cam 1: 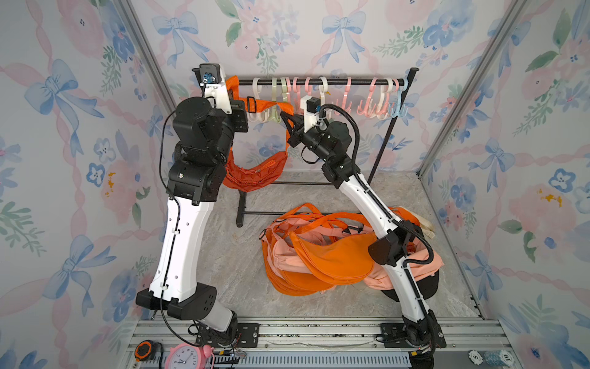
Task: Take the bag off the hook
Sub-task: Pick up the bag from the hook, then place the bag inside the bag.
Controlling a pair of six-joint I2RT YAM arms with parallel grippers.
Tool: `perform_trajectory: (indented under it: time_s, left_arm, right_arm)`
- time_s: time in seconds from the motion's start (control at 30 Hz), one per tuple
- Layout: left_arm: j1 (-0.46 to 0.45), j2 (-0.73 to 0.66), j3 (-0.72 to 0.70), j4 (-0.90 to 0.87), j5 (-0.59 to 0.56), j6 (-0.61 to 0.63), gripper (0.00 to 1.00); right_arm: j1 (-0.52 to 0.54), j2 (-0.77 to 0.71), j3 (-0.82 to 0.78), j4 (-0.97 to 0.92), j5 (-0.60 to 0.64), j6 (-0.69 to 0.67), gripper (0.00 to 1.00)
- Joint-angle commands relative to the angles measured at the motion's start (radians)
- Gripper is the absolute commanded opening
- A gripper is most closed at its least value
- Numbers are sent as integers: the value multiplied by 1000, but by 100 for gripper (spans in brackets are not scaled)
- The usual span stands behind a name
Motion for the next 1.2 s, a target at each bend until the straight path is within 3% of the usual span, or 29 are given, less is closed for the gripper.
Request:
perform_trajectory:
  time_s: [0.0,0.2,0.37,0.6,0.87,1.17]
  left_arm:
    - [3,-57,10,51,19,-5,0]
    - [2,-113,-21,50,38,-14,0]
    - [3,-185,-103,62,86,-33,0]
    - [1,-321,-284,136,278,-54,0]
    - [0,-456,-518,212,423,-21,0]
    - [-14,-563,-708,266,397,-2,0]
  right_arm:
    - [-7,-89,-48,58,-23,24,0]
    - [2,-184,-162,115,-44,30,0]
    - [13,-319,-368,211,-44,22,0]
    - [24,-556,-692,304,-29,-28,0]
    - [24,-857,-1029,327,40,-95,0]
    - [15,-1148,-1278,243,161,-142,0]
